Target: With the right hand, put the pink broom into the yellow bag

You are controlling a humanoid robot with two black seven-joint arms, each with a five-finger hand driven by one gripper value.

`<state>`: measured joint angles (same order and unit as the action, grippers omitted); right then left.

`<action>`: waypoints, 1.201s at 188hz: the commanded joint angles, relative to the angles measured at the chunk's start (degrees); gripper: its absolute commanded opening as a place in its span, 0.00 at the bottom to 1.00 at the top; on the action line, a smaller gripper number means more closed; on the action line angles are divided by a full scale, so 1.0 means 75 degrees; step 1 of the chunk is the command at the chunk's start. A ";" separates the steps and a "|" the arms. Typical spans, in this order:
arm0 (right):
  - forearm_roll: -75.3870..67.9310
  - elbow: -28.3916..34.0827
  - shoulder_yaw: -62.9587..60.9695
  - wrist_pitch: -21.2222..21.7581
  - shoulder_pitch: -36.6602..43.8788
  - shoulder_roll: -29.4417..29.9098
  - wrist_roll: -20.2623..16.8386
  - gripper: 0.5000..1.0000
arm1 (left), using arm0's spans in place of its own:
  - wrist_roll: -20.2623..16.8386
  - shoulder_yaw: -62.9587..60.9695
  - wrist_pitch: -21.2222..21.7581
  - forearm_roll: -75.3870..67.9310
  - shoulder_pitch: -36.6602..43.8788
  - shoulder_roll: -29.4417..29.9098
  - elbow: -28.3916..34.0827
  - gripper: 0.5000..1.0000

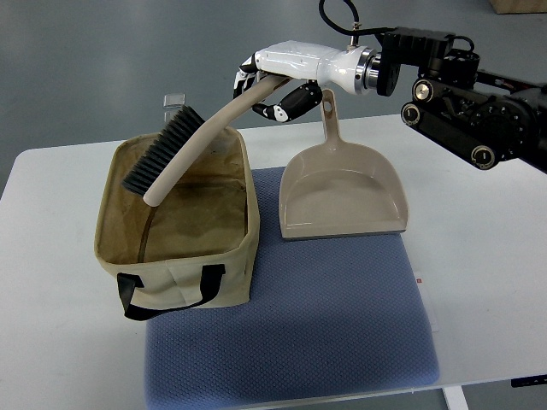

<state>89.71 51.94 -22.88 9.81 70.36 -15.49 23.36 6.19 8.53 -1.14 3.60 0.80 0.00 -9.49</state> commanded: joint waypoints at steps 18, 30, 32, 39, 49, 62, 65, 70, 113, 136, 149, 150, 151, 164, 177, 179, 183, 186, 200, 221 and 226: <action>0.0074 -0.0012 0.0098 -0.0229 -0.0264 0.0015 0.0003 0.12 | 0.0007 0.0000 0.0000 0.0000 -0.0001 0.0000 0.0000 1.00; 0.0063 0.0012 0.0051 -0.0452 -0.0521 0.0038 0.0015 0.37 | -0.0005 0.0000 0.0000 0.0000 -0.0001 0.0000 0.0000 1.00; 0.0063 0.0012 0.0051 -0.0475 -0.0533 0.0050 0.0015 0.37 | -0.0005 0.0000 0.0000 0.0000 -0.0001 0.0000 0.0000 1.00; 0.0063 0.0012 0.0051 -0.0546 -0.0568 0.0050 0.0015 0.41 | -0.0005 0.0000 0.0000 0.0000 -0.0001 0.0000 0.0000 1.00; 0.0051 0.0012 0.0040 -0.0663 -0.0604 0.0038 0.0026 0.47 | 0.0007 0.0000 0.0000 0.0000 -0.0001 0.0000 0.0000 1.00; 0.0039 0.0012 0.0016 -0.0698 -0.0674 0.0015 0.0026 0.50 | 0.0007 0.0000 0.0000 0.0000 -0.0001 0.0000 0.0000 1.00; 0.0027 0.0012 0.0004 -0.0698 -0.0674 0.0015 0.0026 0.50 | -0.0005 0.0000 0.0000 0.0000 -0.0001 0.0000 0.0000 1.00; 0.0016 0.0012 -0.0019 -0.0698 -0.0674 0.0015 0.0026 0.50 | -0.0005 0.0000 0.0000 0.0000 -0.0001 0.0000 0.0000 1.00; -0.0090 0.0059 -0.0089 -0.0733 -0.0674 -0.0020 0.0062 0.54 | -0.0004 0.0000 0.0000 0.0000 -0.0001 0.0000 0.0000 1.00; -0.0101 0.0059 -0.0370 -0.0792 -0.0697 -0.0020 0.0097 0.56 | 0.0007 0.0000 0.0000 0.0000 -0.0001 0.0000 0.0000 1.00; -0.0207 0.0047 -0.0792 -0.0792 -0.0849 -0.0009 0.0097 0.56 | 0.0007 0.0000 0.0000 0.0000 -0.0001 0.0000 0.0000 1.00; -0.0207 0.0047 -0.0793 -0.0792 -0.0850 -0.0009 0.0097 0.56 | 0.0007 0.0000 0.0000 0.0000 -0.0001 0.0000 0.0000 1.00; -0.0242 0.0047 -0.0874 -0.0792 -0.0884 -0.0009 0.0097 0.56 | -0.0004 0.0000 0.0000 0.0000 -0.0001 0.0000 0.0000 1.00; -0.0605 0.0047 -0.1414 -0.0733 -0.1154 0.0003 0.0097 0.57 | 0.0007 0.0000 0.0000 0.0000 -0.0001 0.0000 0.0000 1.00; -0.1074 0.0047 -0.1882 -0.0710 -0.1447 -0.0009 0.0097 0.57 | 0.0007 0.0000 0.0000 0.0000 -0.0001 0.0000 0.0000 1.00; -0.1156 0.0047 -0.1953 -0.0710 -0.1482 -0.0009 0.0097 0.57 | -0.0005 0.0000 0.0000 0.0000 -0.0001 0.0000 0.0000 1.00; -0.1320 0.0047 -0.2070 -0.0722 -0.1564 -0.0009 0.0097 0.57 | -0.0005 0.0000 0.0000 0.0000 -0.0001 0.0000 0.0000 1.00; -0.1507 0.0035 -0.2187 -0.0756 -0.1646 0.0003 0.0097 0.58 | -0.0005 0.0000 0.0000 0.0000 -0.0001 0.0000 0.0000 1.00; -0.2362 0.0035 -0.2690 -0.0815 -0.2044 0.0003 0.0062 0.69 | 0.0007 0.0000 0.0000 0.0000 -0.0001 0.0000 0.0000 1.00; -0.3546 0.0012 -0.3312 -0.1003 -0.2584 0.0015 0.0062 0.72 | -0.0005 0.0000 0.0000 0.0000 -0.0001 0.0000 0.0000 1.00; -0.3768 0.0000 -0.3405 -0.1061 -0.2654 0.0015 0.0073 0.73 | -0.0004 0.0000 0.0000 0.0000 -0.0001 0.0000 0.0000 1.00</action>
<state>69.24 52.16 -44.48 3.25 53.65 -15.44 23.87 6.19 8.52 -1.14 3.60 0.80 0.00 -9.49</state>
